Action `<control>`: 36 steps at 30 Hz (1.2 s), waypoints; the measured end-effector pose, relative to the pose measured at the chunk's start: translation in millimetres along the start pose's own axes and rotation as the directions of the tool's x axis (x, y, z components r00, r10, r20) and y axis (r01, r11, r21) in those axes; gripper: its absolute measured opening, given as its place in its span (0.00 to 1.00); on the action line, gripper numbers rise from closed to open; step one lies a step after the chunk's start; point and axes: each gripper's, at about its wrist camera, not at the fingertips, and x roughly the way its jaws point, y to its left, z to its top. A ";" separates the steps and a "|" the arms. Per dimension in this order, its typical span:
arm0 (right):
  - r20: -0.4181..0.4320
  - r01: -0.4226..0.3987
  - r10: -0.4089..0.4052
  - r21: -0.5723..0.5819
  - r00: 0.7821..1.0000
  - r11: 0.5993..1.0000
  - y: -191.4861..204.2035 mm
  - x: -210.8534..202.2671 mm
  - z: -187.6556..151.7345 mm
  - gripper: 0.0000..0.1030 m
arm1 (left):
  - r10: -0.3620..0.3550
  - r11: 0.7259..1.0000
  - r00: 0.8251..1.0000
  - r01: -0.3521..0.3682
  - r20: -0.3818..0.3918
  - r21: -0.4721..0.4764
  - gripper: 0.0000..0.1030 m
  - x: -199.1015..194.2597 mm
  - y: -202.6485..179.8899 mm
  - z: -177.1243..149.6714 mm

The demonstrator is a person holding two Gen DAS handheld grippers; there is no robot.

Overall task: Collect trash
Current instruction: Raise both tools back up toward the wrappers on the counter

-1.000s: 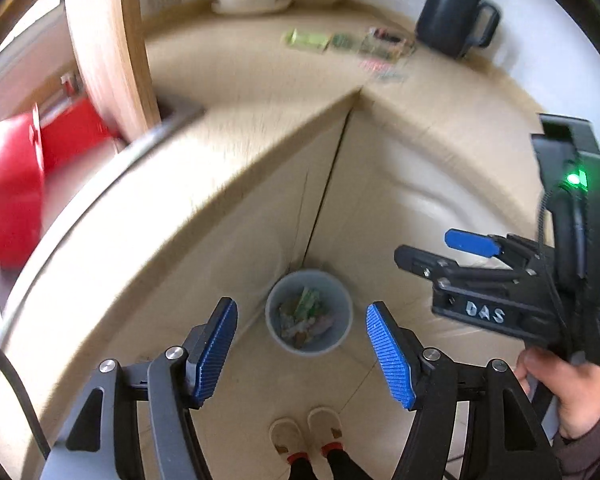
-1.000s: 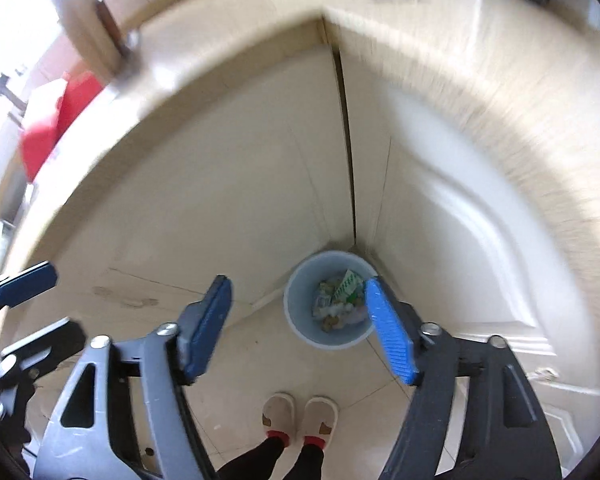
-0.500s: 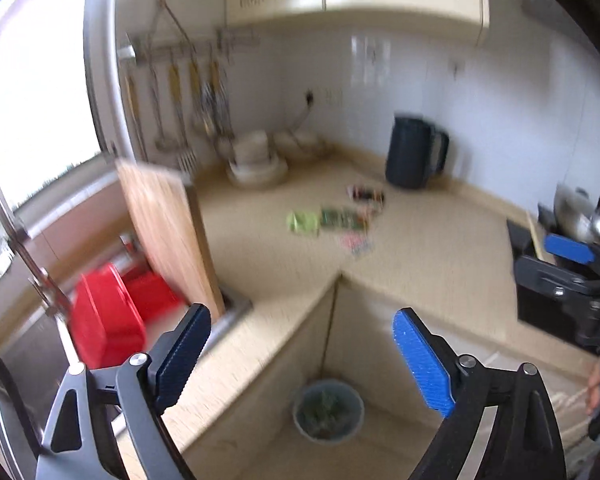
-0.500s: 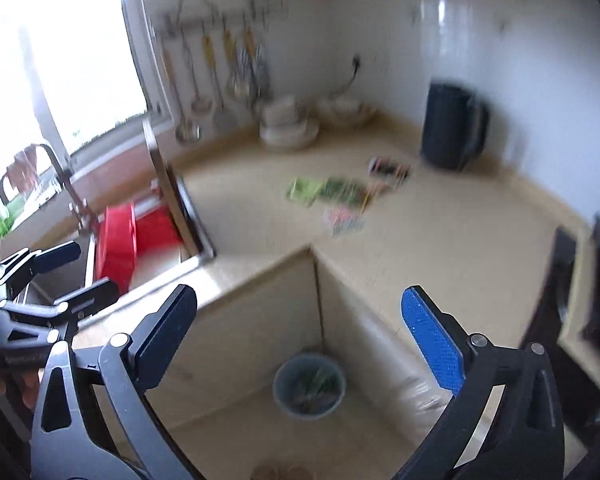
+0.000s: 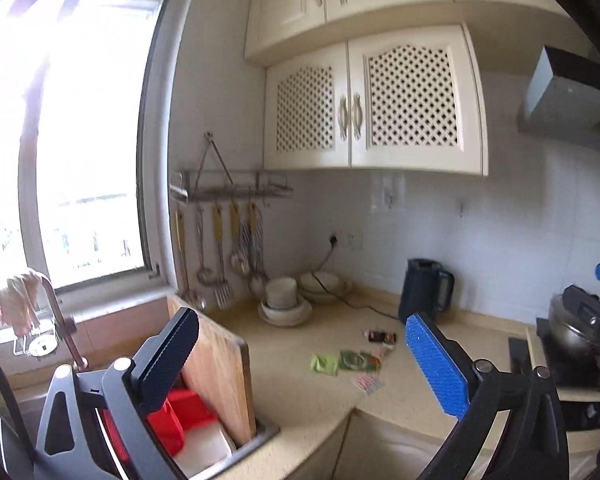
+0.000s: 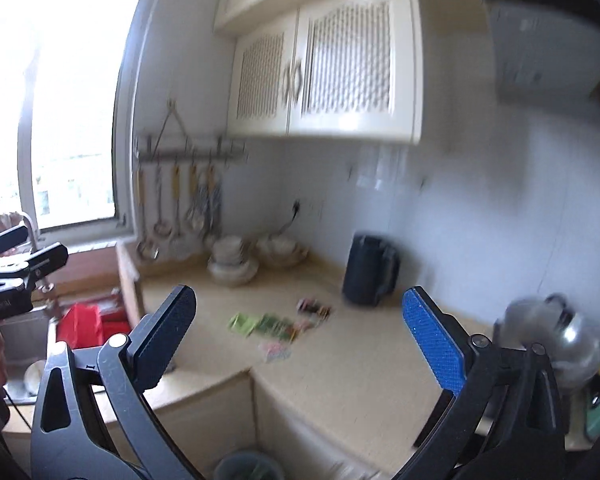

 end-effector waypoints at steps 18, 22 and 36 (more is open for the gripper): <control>-0.081 -0.005 0.009 0.038 0.997 0.999 -15.5 132.1 -17.0 1.00 | 0.019 0.999 0.980 -0.011 -0.199 0.044 0.99 177.4 -30.8 -19.9; -0.142 -0.018 0.023 0.037 0.990 0.999 -29.6 198.5 -26.9 1.00 | 0.084 0.996 0.957 -0.078 -0.278 0.032 0.99 272.4 -44.6 -19.8; -0.462 -0.089 0.106 0.059 0.881 0.994 -94.2 489.0 -90.8 1.00 | 0.136 0.979 0.690 -0.202 -0.710 -0.008 0.99 691.1 -76.2 -84.5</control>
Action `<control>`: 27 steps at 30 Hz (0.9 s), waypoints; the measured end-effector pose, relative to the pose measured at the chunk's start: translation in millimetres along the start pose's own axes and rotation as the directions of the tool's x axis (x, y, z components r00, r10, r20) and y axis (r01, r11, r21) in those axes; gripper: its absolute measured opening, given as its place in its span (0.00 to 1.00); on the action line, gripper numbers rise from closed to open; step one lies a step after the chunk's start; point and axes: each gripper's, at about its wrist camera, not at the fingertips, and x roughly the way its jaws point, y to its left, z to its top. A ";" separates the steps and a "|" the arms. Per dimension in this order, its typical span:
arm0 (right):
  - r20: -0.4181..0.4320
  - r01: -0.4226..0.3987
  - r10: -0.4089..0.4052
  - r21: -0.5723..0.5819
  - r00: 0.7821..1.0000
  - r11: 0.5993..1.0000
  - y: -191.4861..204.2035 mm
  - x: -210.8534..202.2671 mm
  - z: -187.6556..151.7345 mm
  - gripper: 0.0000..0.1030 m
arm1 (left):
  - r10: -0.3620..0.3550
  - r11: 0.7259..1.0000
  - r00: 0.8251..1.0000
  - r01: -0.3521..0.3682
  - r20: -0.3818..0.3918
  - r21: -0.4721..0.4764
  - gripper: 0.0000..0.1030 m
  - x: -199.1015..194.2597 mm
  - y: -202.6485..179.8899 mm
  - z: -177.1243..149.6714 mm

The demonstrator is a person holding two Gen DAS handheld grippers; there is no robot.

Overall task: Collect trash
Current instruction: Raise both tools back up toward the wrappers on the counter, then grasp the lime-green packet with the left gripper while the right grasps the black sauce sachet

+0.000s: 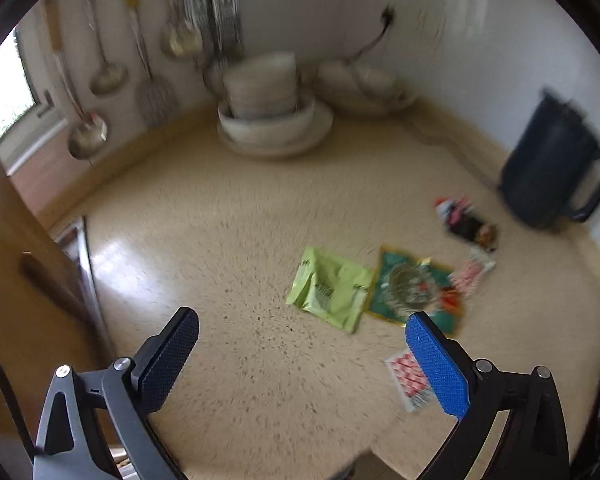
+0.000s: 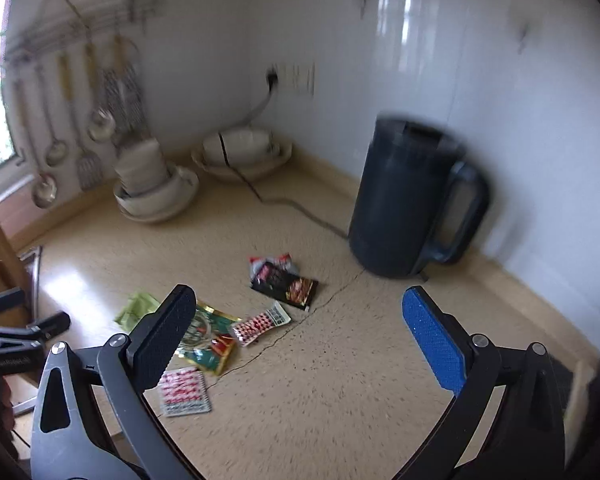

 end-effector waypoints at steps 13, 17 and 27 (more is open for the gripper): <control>-0.214 -0.122 0.117 -0.008 0.970 0.993 -7.7 156.9 -18.1 1.00 | 0.065 0.998 0.983 -0.066 -0.171 0.000 0.96 150.3 -16.0 76.1; -0.223 -0.135 0.128 -0.015 0.966 0.991 -11.2 179.7 -13.1 1.00 | 0.081 0.997 0.980 -0.082 -0.181 0.001 0.96 175.2 -17.7 97.9; -0.309 -0.243 0.202 -0.099 0.929 0.965 -4.2 248.4 -12.7 1.00 | -0.061 0.998 0.992 0.060 -0.110 -0.007 0.45 206.0 -22.0 153.5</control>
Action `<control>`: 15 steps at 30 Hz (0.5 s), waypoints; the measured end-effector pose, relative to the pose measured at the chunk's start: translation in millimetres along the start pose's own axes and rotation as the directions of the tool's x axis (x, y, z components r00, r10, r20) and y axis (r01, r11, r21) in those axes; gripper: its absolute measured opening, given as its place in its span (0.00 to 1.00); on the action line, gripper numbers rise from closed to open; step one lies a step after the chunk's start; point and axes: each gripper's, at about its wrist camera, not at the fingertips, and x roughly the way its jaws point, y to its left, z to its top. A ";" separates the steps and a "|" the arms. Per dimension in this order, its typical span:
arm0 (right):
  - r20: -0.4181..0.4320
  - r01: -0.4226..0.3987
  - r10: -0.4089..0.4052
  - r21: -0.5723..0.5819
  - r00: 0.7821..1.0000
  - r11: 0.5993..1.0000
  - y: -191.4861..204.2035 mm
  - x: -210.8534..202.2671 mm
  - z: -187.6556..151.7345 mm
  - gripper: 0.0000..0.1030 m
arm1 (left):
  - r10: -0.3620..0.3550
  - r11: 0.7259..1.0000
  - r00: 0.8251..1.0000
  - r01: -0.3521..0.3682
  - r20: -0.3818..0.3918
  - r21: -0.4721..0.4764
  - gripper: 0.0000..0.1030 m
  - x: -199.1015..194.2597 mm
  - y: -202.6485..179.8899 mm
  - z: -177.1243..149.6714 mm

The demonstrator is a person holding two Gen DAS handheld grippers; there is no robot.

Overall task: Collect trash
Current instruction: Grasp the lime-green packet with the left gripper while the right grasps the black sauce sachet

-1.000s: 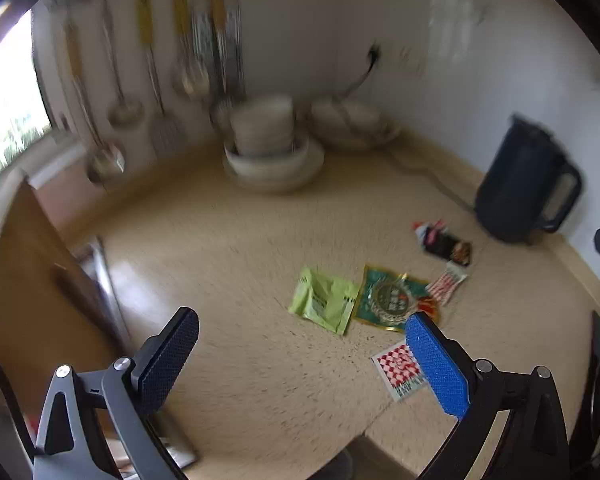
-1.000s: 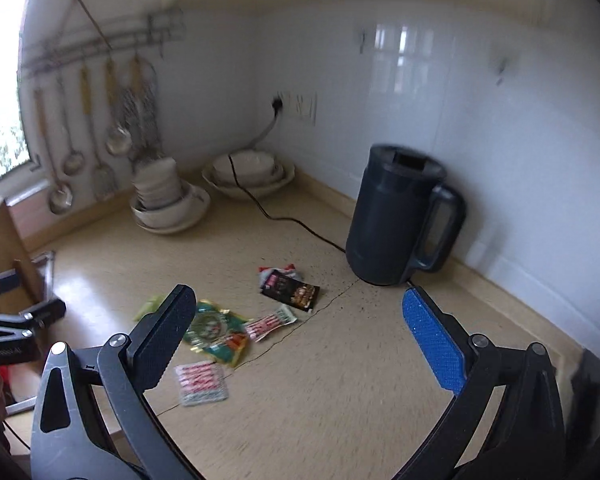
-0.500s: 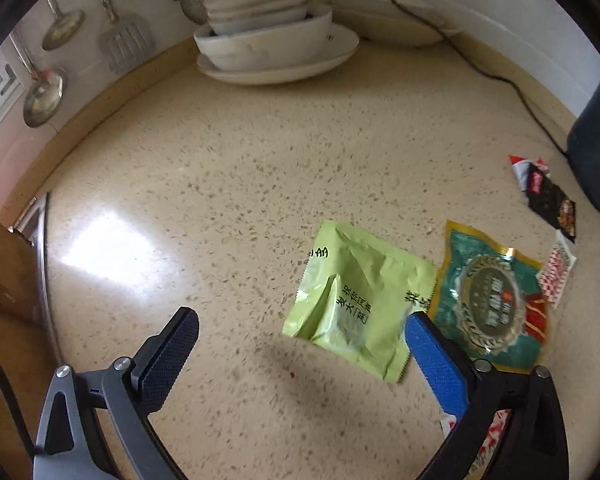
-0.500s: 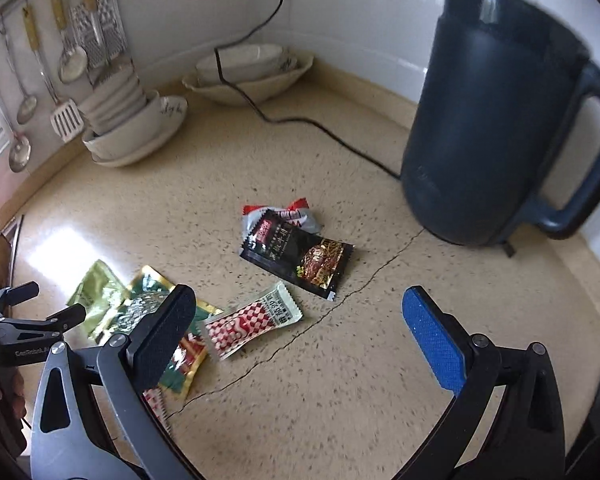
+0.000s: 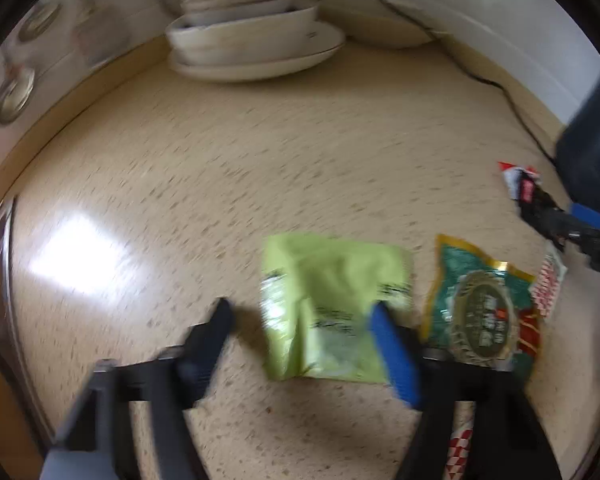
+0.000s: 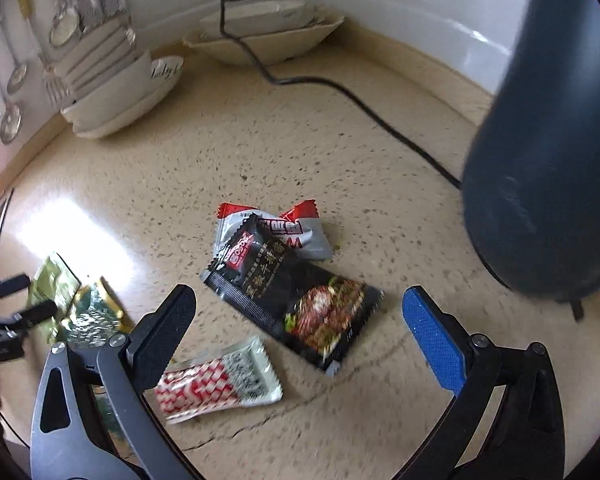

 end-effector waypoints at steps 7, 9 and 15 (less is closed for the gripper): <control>-0.029 -0.029 0.026 -0.105 0.999 0.994 2.6 23.5 7.8 1.00 | -0.072 0.997 0.997 0.072 0.018 -0.001 0.14 19.9 0.0 41.8; -0.026 -0.032 0.030 -0.104 0.999 0.994 1.4 23.8 9.9 0.97 | -0.092 0.996 0.996 0.092 0.020 -0.022 0.12 23.9 6.3 47.3; -0.041 -0.025 0.019 -0.156 0.999 0.988 3.5 20.6 8.2 0.75 | -0.094 0.995 0.995 0.095 0.026 -0.027 0.09 37.5 7.8 75.1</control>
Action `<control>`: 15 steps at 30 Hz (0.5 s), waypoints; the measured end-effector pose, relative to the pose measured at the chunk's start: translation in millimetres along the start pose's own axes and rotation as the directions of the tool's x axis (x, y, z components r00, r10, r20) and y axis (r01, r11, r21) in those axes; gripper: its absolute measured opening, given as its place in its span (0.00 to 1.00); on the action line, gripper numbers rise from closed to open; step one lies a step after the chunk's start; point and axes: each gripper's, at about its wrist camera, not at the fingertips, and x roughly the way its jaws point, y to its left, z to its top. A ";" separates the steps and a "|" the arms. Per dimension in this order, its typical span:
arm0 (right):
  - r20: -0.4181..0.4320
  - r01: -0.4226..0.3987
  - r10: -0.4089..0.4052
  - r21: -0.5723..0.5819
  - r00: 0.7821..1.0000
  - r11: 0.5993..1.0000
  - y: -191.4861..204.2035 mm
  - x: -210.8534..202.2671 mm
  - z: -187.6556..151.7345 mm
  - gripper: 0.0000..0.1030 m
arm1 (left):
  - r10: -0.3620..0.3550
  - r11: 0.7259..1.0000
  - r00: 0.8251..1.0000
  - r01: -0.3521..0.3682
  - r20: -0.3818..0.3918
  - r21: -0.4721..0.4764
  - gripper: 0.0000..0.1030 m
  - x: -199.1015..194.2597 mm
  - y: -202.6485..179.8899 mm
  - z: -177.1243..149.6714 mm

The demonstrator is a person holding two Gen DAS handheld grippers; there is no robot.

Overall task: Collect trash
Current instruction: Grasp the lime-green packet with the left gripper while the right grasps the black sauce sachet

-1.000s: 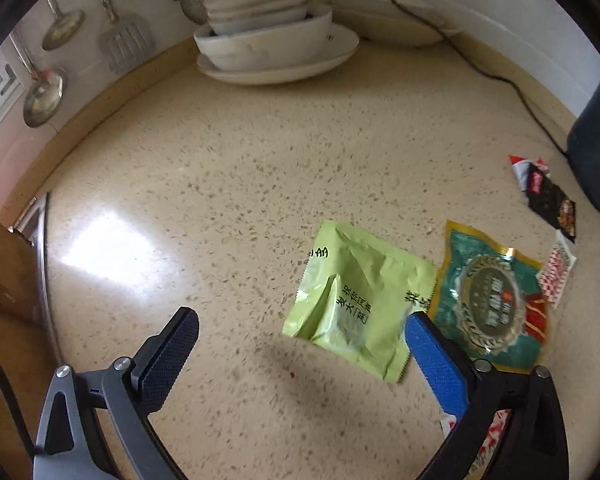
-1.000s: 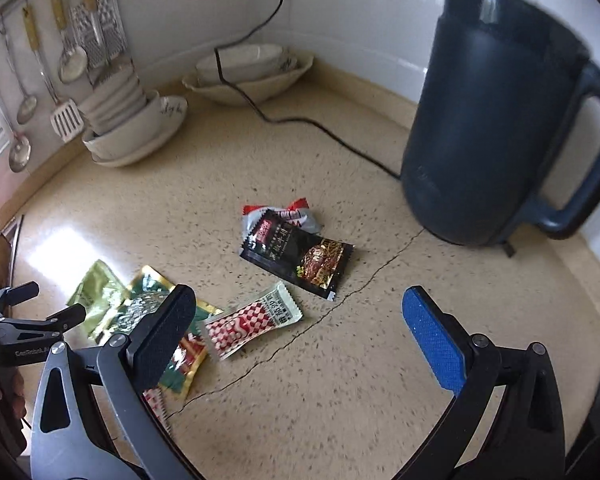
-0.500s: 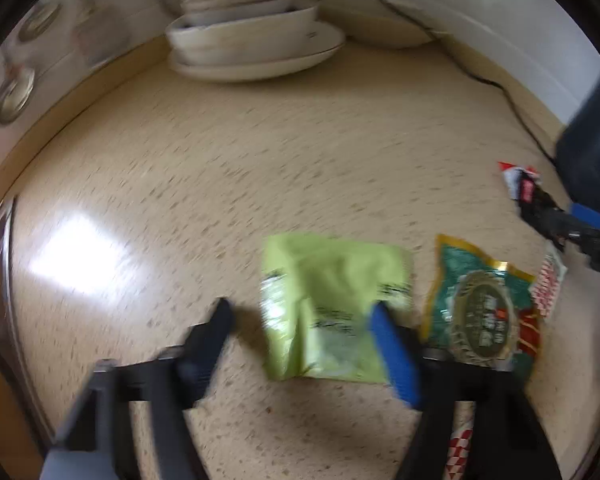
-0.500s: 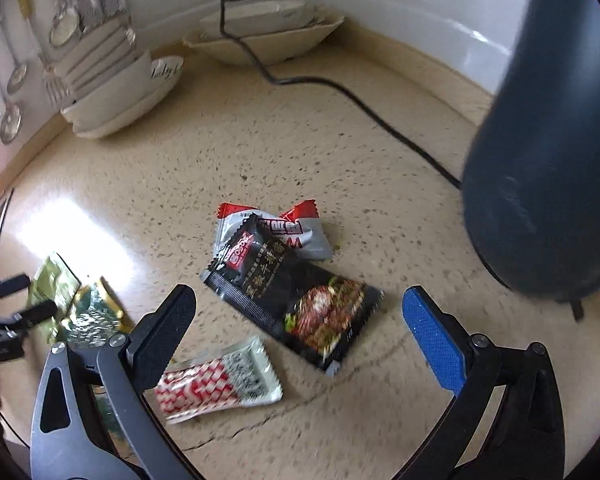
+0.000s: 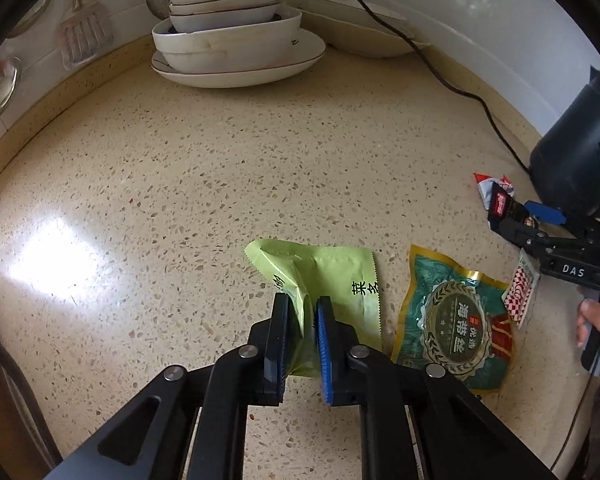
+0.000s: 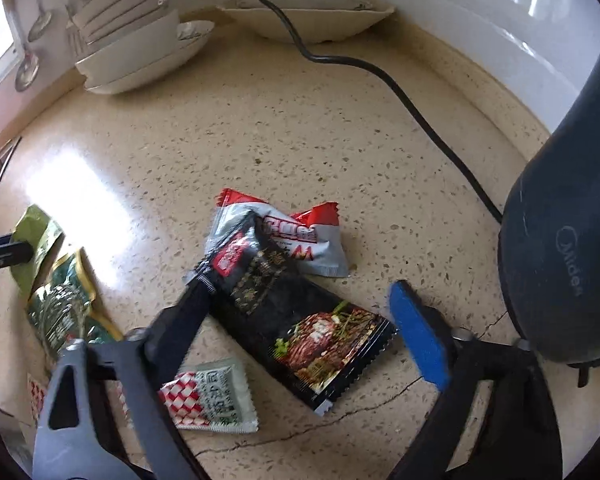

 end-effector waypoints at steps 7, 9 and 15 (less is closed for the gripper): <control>-0.011 -0.073 0.074 0.023 0.997 0.997 -15.7 -15.5 -8.2 0.24 | 0.024 1.000 1.000 -0.024 -0.004 -0.009 0.14 -4.0 2.5 -8.2; -0.010 -0.096 0.096 0.025 0.995 0.995 -15.7 -18.2 -10.9 0.19 | 0.025 0.999 1.000 -0.025 -0.006 -0.023 0.16 -15.3 -2.0 -25.4; 0.019 -0.189 0.188 0.063 0.982 0.980 -14.0 -28.3 -18.1 0.06 | 0.086 0.996 0.996 -0.086 0.003 -0.027 0.55 -30.4 -7.7 -59.1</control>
